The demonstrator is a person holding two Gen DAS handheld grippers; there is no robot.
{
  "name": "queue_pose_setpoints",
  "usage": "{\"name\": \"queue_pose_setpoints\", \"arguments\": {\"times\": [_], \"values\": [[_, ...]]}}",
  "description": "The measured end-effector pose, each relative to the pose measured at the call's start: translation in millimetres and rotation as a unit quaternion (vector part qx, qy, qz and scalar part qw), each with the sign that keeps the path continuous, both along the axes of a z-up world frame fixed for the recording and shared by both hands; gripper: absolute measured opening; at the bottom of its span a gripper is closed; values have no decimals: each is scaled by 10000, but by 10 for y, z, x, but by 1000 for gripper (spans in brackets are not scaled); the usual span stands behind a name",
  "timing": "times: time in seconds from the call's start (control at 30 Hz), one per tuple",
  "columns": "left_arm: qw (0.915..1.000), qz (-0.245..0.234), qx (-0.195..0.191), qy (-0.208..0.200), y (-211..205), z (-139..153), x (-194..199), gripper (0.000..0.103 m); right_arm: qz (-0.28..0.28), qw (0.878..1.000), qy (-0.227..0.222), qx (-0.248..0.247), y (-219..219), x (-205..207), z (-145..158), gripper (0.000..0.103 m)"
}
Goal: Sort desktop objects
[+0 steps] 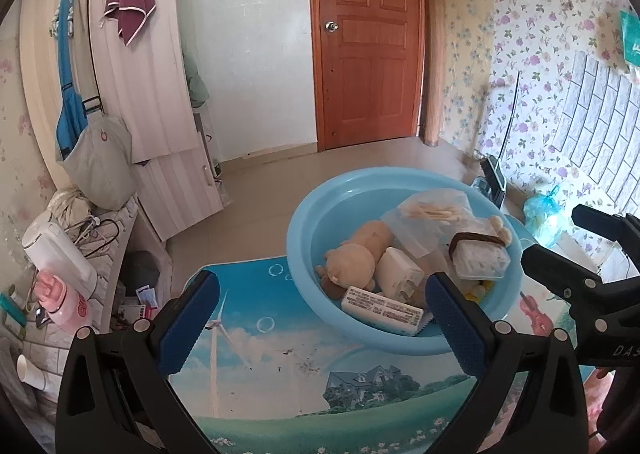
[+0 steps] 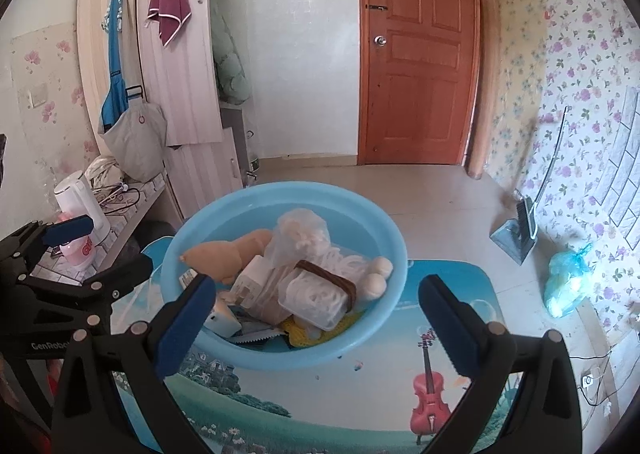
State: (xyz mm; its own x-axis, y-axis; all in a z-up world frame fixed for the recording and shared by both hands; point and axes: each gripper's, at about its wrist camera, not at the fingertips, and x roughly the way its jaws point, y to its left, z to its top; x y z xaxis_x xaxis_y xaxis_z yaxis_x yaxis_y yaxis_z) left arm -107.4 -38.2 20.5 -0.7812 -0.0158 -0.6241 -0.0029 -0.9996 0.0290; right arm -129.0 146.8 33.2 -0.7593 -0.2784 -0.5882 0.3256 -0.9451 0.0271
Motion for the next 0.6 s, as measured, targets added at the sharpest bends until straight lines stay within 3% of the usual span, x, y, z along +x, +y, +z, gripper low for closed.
{"name": "queue_pose_setpoints", "arguments": {"times": [0.6], "values": [[9997, 7, 29, -257, -4, -150, -70, 103, -3, 9997, -234, -61, 50, -91, -154, 103]]}}
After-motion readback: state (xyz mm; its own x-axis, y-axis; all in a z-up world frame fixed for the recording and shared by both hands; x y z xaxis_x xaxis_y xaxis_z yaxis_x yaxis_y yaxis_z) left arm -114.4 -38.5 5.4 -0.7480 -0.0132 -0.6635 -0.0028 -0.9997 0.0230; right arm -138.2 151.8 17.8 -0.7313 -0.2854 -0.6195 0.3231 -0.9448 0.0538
